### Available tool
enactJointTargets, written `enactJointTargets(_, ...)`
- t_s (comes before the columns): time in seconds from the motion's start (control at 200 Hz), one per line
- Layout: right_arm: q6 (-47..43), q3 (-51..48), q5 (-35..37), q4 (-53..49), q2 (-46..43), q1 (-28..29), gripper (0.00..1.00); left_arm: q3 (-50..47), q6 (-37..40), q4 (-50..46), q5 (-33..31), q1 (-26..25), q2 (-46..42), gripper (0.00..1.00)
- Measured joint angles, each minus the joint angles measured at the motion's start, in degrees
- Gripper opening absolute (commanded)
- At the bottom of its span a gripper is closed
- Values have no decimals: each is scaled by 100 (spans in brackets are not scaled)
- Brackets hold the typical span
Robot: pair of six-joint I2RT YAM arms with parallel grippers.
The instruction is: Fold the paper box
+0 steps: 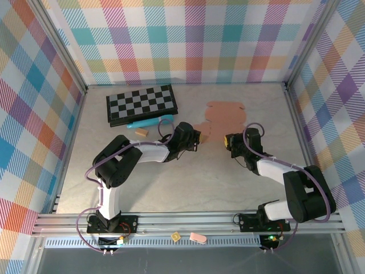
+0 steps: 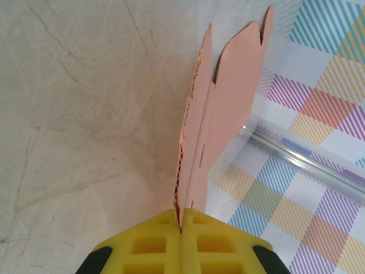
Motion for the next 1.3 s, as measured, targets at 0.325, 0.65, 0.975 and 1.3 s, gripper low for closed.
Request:
enactJointTargets(0.325, -361, 817, 31, -1137, -428, -162, 0, -85, 11, -1010, 190, -68, -772, 65)
enactJointTargets(0.65, -1172, 3021, -367, -3167, -551, -619, 0, 828, 1366, -3624, 450, 286, -2463, 66)
enactJointTargets(0.975, -1996, 5731, -986, -6170, -155, -636, 0, 1899, 2524, -4387, 702, 1178, -1838, 62)
enactJointTargets(1.3, -2120, 6682, -1307, -8671, -142, -601, 0, 2103, 2983, -4732, 977, 1434, -1543, 59)
